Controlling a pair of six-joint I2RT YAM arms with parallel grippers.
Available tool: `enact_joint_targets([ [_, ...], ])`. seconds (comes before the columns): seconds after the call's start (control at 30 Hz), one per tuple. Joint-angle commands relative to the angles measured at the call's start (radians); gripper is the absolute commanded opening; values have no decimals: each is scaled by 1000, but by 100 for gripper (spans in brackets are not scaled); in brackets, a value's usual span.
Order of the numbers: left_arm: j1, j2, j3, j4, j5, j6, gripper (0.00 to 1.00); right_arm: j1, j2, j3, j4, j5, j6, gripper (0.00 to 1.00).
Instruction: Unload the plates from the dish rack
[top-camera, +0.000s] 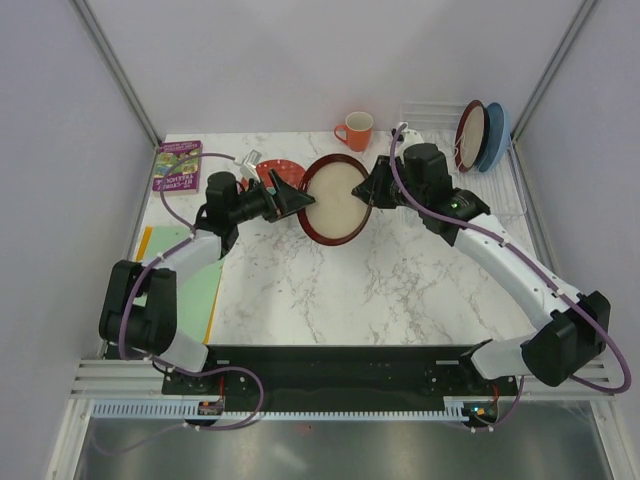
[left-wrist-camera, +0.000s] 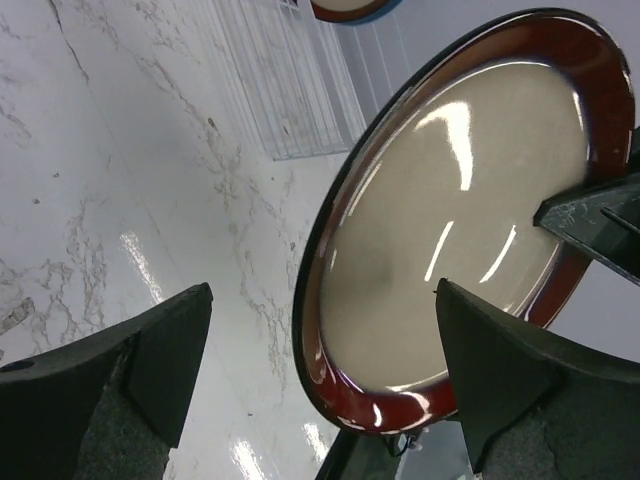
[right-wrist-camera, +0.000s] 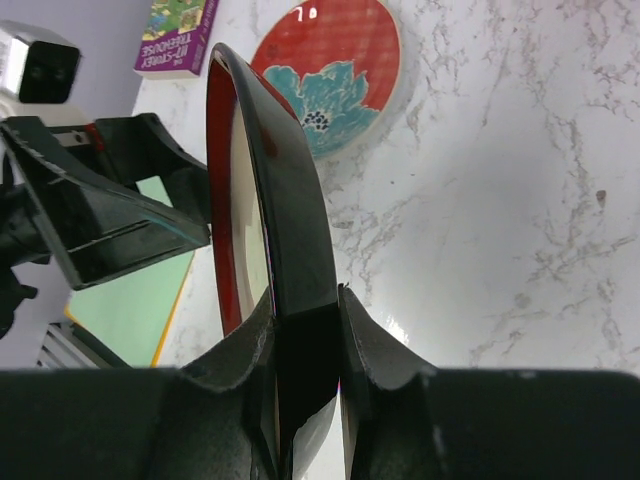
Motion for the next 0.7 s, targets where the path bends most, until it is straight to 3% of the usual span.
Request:
enact_joint_targets([
  [0.0,-20,46,4,95,-22,-52,99,22,-70,-13,245,-68,105,0],
  [0.07,-28,60,2,109,-18,-60,98,27,-73,-30,265,-80,123,0],
  [0.13,-29,63,1,133,-13,-64,84,30,-73,-45,283,-90,138,0],
  [0.17,-29,65,2,135,-15,-67,54,31,-73,-50,286,-91,141,0],
  [0.27,-29,62,1,135,-32,-71,2,31,-76,-59,291,-85,143,0],
  [0.4,-29,62,11,132,-24,-61,2,30,-61,-55,291,-105,154,0],
  [0.5,-29,62,19,135,-10,-60,2,31,-38,-53,297,-133,166,6],
  [0.53,-29,62,19,138,-7,-60,2,31,-27,-52,297,-139,166,31],
  [0.63,-20,40,22,115,-22,-54,2,31,-26,-53,282,-108,157,72],
  [0.67,-16,34,27,69,-39,-32,2,31,-29,-52,274,-94,149,69],
])
